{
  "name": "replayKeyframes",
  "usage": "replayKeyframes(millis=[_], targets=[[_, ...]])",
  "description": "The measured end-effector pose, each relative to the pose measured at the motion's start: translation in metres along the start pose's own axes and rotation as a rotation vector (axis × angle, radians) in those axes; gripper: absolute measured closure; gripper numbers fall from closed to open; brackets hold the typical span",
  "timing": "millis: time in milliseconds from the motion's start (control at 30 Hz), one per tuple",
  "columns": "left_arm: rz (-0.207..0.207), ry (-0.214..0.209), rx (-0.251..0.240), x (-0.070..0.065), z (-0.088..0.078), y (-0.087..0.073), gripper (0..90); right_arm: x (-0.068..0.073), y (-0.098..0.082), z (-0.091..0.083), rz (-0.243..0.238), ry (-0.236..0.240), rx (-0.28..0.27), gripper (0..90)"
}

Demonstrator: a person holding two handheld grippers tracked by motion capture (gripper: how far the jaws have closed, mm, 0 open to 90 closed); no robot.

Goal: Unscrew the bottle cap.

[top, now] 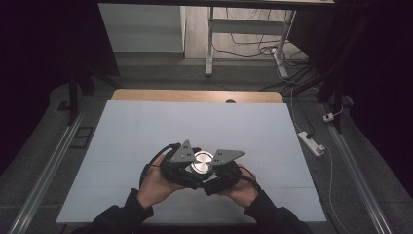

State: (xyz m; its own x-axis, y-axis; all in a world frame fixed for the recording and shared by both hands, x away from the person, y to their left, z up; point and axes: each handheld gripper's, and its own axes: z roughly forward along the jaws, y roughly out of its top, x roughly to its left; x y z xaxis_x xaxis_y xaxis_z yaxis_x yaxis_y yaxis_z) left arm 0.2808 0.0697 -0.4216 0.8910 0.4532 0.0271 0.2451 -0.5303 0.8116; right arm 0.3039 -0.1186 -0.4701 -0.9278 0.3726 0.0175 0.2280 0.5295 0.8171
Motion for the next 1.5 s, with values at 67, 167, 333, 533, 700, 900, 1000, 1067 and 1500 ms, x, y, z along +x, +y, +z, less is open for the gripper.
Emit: replayKeyframes(millis=[67,167,333,533,700,900,1000,1067,1500], targets=[[0.003,-0.052,-0.008,0.006,-0.005,0.001,8.0,0.001,0.001,0.000,-0.005,0.017,-0.006,15.2],[0.060,-0.136,0.004,0.014,-0.013,-0.001,3.8,0.004,0.002,0.000,-0.035,0.066,-0.007,15.2],[0.170,-0.254,0.021,0.020,-0.018,-0.007,8.9,0.015,0.003,0.005,-0.099,0.134,0.017,15.1],[0.223,-0.293,0.040,0.019,-0.013,-0.011,18.2,0.021,0.004,0.006,-0.130,0.159,0.021,15.1],[0.176,-0.260,0.004,0.019,-0.011,-0.011,19.9,0.018,0.004,0.004,-0.114,0.140,0.014,15.1],[0.089,-0.181,-0.058,0.015,-0.011,-0.007,20.1,0.012,0.003,0.003,-0.061,0.089,0.008,15.2],[0.081,-0.150,-0.049,0.009,-0.014,-0.001,20.1,0.011,0.002,0.004,-0.053,0.085,0.007,15.1],[0.078,-0.139,-0.048,0.008,-0.014,-0.001,20.1,0.012,0.002,0.004,-0.049,0.088,0.003,15.2],[0.069,-0.126,-0.050,0.011,-0.025,-0.002,20.0,0.004,0.002,0.000,-0.026,0.056,-0.008,15.1]])
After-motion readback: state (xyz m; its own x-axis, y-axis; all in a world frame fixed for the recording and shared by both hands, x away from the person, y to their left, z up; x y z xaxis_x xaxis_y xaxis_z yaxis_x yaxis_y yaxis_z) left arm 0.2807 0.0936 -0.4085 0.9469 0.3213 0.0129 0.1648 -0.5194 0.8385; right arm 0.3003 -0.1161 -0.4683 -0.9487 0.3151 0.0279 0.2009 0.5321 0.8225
